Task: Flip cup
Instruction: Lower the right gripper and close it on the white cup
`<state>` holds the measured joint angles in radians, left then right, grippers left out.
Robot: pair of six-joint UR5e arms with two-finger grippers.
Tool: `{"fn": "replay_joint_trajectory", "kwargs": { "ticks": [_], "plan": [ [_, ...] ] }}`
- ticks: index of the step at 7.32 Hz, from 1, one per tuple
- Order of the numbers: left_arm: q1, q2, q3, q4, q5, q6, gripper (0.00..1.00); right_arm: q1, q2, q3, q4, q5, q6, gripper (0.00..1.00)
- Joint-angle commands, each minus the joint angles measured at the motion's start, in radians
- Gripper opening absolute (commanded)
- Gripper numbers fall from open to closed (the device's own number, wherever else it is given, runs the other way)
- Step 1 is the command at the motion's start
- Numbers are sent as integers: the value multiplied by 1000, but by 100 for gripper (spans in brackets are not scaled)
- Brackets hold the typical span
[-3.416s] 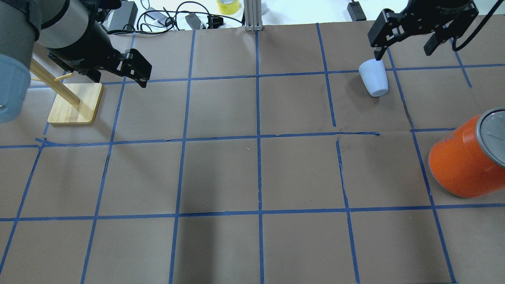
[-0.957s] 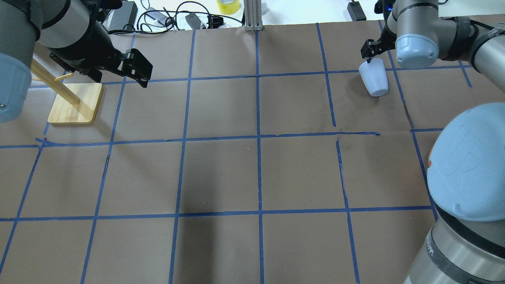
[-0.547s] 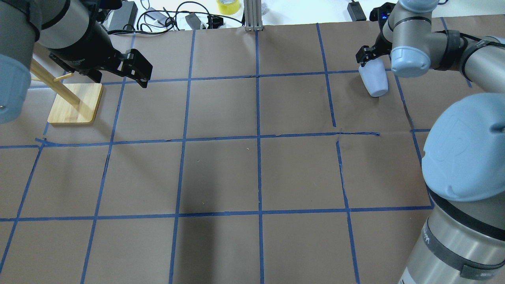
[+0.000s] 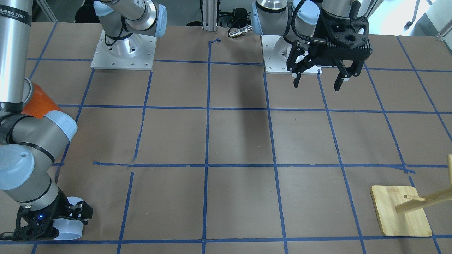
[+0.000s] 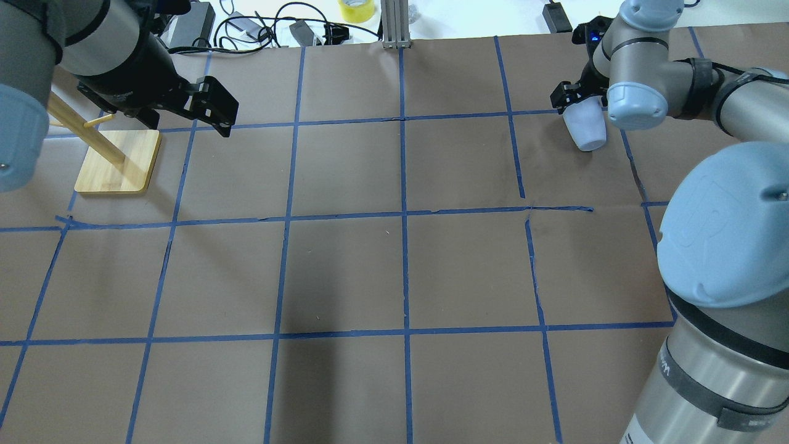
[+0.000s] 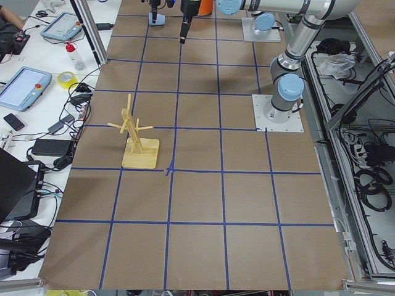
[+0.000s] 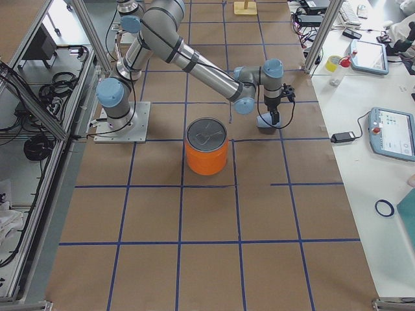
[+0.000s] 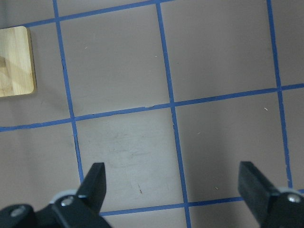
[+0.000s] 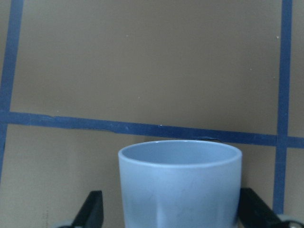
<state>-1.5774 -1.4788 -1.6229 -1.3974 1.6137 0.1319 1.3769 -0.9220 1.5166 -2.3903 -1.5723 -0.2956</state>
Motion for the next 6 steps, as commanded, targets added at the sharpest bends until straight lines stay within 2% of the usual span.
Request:
{"fn": "replay_joint_trajectory", "kwargs": {
  "ticks": [1, 6],
  "plan": [
    [-1, 0, 0, 0, 0, 0, 100, -2, 6, 7, -15, -2, 1, 100],
    [1, 2, 0, 0, 2, 0, 100, -9, 43, 11, -66, 0, 3, 99]
  ]
}}
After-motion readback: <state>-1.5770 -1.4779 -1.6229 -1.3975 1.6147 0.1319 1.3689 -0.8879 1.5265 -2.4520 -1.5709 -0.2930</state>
